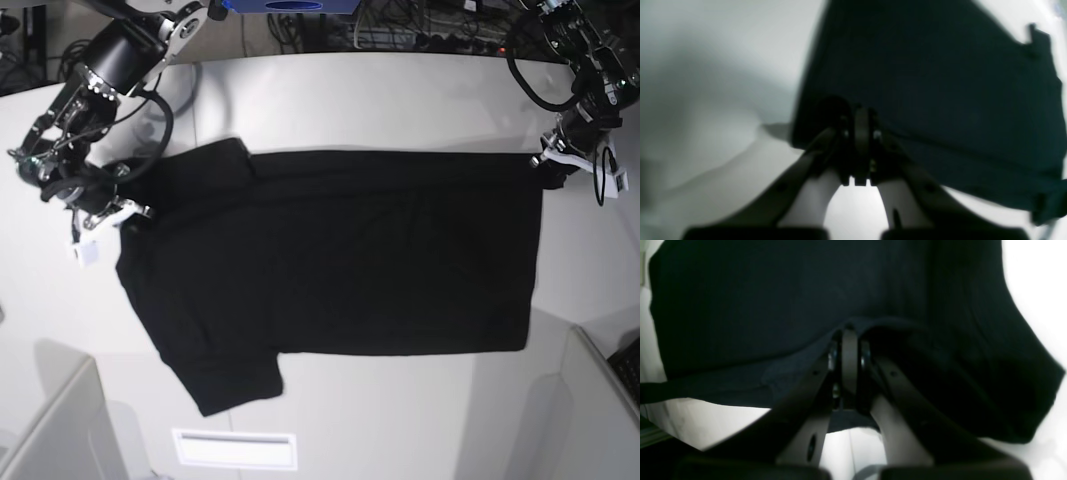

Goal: Fold the T-shirt properly
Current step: 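Drag the held shirt edge with both grippers toward the arm bases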

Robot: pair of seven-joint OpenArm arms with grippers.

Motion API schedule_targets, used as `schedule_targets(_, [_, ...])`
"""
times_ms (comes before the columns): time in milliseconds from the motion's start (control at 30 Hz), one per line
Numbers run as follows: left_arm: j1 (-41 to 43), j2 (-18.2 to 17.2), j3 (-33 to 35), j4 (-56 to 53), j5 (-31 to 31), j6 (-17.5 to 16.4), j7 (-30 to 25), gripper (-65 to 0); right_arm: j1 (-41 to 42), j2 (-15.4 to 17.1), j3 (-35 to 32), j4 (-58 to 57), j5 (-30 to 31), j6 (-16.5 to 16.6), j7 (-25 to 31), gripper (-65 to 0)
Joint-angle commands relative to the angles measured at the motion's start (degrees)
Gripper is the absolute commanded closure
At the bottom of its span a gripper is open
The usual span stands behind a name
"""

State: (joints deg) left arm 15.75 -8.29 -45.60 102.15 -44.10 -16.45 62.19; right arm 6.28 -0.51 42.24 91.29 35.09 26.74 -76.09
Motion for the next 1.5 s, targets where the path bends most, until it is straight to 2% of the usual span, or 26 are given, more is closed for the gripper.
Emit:
schedule_targets(0, [-1.02,-0.80,0.90,0.84,0.27,-0.39,-1.40,0.0,1.23,0.65,0.00,0.63,1.08,-0.24,0.89,0.0])
schedule_targets(133, [-3.57,-0.63,3.63,0.49,5.37,-0.48,-1.49,0.0,2.29,0.65,0.00,0.19,1.08,-2.79,1.41,0.0])
schedule_targets(233, [-5.59,-0.54,3.71,0.49,6.25,-0.48,-1.40,0.0,2.29,0.65,0.00,0.19,1.08,-4.02,3.35,0.0])
schedule_targets(567, [-10.17,-0.80,3.71,-2.06,6.34,-0.39,-1.14,0.0,2.38,0.65,0.00,0.19,1.08,-4.10,3.79,0.0])
schedule_targets(867, [-10.87,-0.80,3.71,-4.52,6.34,-0.39,-1.49,0.0,2.38,0.56,0.44,0.19,1.17,-4.19,3.79,0.0])
schedule_targets(967, [-10.87,-0.80,3.45,-4.35,6.34,-0.39,-1.67,0.0,2.38,0.47,0.53,0.36,1.17,-4.19,3.79,-16.8])
schedule_targets(1033, [-11.04,-0.80,3.27,-4.26,6.34,-0.39,-2.19,-10.4,2.38,0.47,0.62,0.63,1.17,-4.19,3.88,-24.5])
schedule_targets(1133, [-11.22,-0.80,3.19,-4.26,6.25,-0.39,-4.92,-29.1,2.02,0.38,0.62,1.42,1.17,-4.19,5.46,-24.0])
schedule_targets(1200, [-10.96,-0.80,2.48,-3.91,5.81,-0.56,-6.15,-37.5,0.44,0.29,0.71,3.70,1.44,-4.19,6.34,-23.6])
schedule_targets(1267, [-10.69,-0.36,-0.15,-2.06,5.81,-0.65,-6.24,-39.7,-1.93,-0.67,0.71,8.27,1.44,-4.63,7.92,-23.6])
schedule_targets(1367, [-7.44,1.31,-4.64,1.19,5.72,-0.74,-6.24,-39.7,-7.47,-4.10,2.64,17.86,1.44,-7.53,12.31,-24.3])
schedule_targets(1433, [-4.28,2.54,-7.80,2.42,5.72,-0.74,-6.41,-39.7,-12.04,-6.48,3.61,23.04,1.44,-7.71,15.74,-25.7])
schedule_targets(1467, [-2.78,3.15,-8.94,2.42,5.72,-0.92,-6.50,-39.7,-14.24,-6.65,3.61,23.84,1.52,-7.71,17.24,-27.6])
